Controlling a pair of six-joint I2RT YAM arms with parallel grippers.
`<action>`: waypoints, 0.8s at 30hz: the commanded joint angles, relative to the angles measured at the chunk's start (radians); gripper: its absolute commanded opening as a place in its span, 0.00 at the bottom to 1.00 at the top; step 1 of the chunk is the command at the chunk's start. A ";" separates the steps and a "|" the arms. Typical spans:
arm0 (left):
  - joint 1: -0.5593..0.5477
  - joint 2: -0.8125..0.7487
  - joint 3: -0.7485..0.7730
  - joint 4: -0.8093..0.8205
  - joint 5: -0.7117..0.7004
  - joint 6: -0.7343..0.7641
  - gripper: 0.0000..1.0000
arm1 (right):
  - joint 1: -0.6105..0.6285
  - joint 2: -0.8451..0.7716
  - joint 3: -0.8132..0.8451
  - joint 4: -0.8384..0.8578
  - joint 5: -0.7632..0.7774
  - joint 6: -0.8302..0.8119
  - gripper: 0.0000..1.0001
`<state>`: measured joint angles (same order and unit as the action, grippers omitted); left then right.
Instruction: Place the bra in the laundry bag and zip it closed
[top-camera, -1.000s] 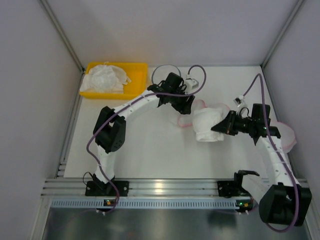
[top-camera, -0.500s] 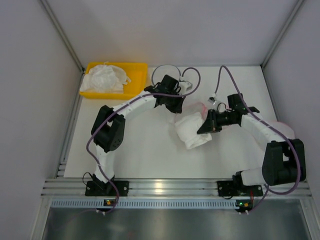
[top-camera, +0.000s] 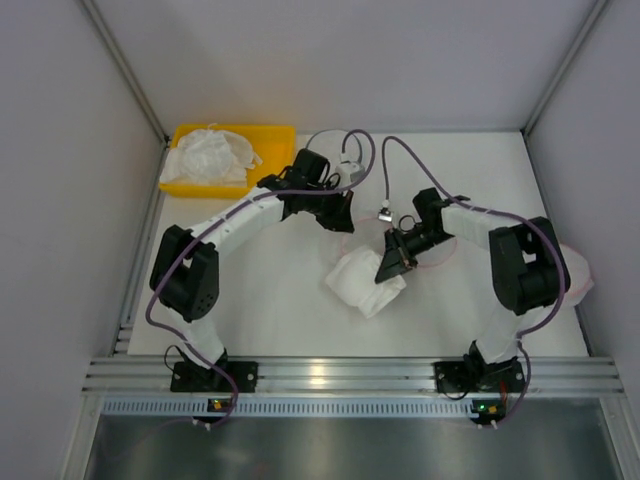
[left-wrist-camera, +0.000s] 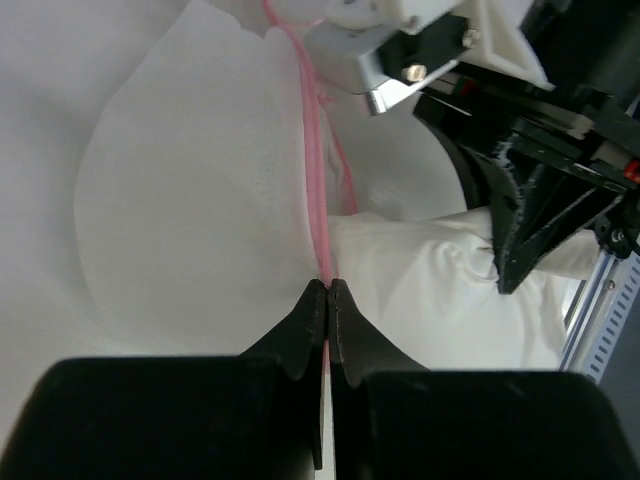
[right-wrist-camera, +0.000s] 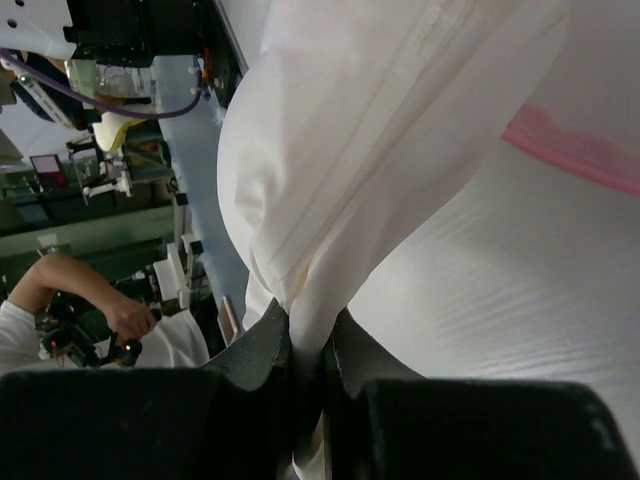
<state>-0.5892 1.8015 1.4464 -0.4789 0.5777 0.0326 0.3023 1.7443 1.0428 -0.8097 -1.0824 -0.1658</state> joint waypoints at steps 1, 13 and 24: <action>-0.001 -0.071 -0.024 0.046 0.112 0.030 0.00 | 0.009 0.052 0.144 -0.048 -0.050 -0.080 0.00; -0.001 -0.175 -0.175 0.033 0.168 0.197 0.00 | 0.009 0.374 0.505 -0.641 -0.109 -0.550 0.00; 0.005 -0.195 -0.224 0.005 0.202 0.243 0.00 | 0.060 0.471 0.574 -0.560 -0.151 -0.486 0.00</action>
<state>-0.5877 1.6489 1.2430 -0.4747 0.7231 0.2390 0.3428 2.2402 1.5509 -1.3216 -1.1629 -0.6739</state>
